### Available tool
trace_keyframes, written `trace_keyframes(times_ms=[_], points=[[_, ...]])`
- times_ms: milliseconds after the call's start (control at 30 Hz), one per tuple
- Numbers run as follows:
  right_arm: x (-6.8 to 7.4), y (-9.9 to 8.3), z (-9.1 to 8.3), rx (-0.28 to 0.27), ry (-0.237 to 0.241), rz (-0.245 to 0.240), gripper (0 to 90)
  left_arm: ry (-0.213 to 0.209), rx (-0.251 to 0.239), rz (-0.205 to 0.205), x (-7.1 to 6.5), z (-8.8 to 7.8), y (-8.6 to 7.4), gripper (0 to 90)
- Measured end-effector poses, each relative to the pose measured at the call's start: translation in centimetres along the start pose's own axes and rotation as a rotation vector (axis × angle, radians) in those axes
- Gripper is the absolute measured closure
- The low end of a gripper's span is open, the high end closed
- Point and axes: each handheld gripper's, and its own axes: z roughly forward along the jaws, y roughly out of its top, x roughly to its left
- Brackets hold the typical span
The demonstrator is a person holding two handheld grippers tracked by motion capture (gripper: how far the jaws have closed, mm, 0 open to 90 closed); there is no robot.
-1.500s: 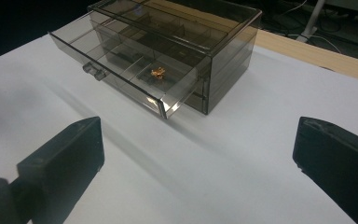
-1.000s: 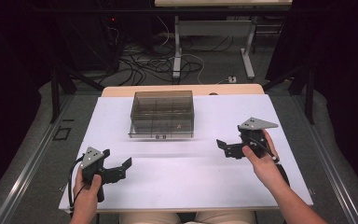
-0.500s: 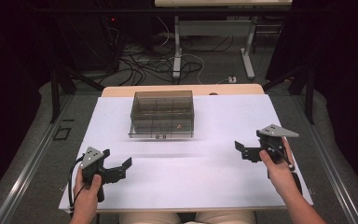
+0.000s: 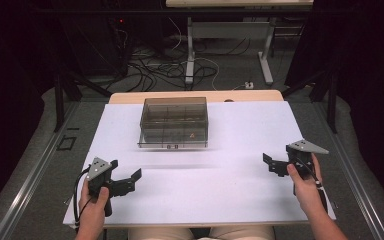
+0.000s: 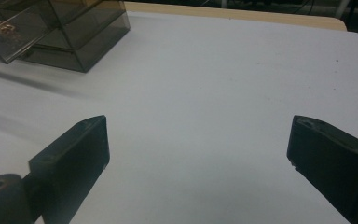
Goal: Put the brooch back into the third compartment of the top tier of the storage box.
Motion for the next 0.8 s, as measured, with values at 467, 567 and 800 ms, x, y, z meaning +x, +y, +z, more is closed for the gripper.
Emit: trace_keyframes(times_ms=[467,567,800], points=[[-1.9,-1.5,0.4,0.028,-0.046,0.066,6.9,0.003,-0.002,-0.002,0.0,-0.1,0.0,6.2],[-2.1,-1.8,0.5,0.034,-0.042,0.075,6.9,0.001,-0.004,-0.011,0.0,0.0,0.0,6.2],[-2.6,-2.2,0.7,0.045,-0.047,0.110,7.8,0.002,-0.002,-0.004,0.0,-0.1,0.0,6.2]])
